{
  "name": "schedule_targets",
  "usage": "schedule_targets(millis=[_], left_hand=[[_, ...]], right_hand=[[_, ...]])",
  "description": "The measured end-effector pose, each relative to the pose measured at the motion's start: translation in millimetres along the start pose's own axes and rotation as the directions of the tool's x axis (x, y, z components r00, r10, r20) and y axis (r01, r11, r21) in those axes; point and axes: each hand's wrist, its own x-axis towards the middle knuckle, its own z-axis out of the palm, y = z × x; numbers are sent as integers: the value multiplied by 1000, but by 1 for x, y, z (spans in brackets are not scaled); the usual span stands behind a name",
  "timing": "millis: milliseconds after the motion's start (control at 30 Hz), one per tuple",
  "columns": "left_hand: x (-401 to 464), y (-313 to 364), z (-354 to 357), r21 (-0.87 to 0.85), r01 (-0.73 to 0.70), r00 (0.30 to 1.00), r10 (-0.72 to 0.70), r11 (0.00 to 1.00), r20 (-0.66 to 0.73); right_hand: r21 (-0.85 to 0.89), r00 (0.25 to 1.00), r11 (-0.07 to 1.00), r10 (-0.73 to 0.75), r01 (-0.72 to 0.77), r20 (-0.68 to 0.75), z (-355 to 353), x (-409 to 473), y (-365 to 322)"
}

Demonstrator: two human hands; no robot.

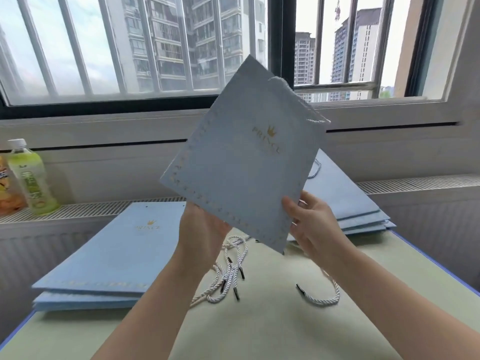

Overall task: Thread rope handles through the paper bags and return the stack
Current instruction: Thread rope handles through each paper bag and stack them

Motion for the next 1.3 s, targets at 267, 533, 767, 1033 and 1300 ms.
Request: schedule_targets(millis=[267,533,767,1033,1300], left_hand=[[11,0,-21,70,148,972,-132,987,-197],[12,-5,-16,46,84,957,-68,995,-281],[5,-20,-13,695,12,999,-34,718,18],[4,-40,-33,999,-36,999,-19,-19,36],[-2,-40,-30,962,-12,978,-203,-272,-46]], right_hand=[[-213,969,976,-92,42,-230,-14,7,-14],[134,956,981,98,-140,277,-2,-4,-21],[-24,997,998,57,-58,-57,8,-2,3],[-193,844,979,-48,-67,-533,-38,21,-19],[-350,826,911,-18,-219,-563,-67,29,-2]])
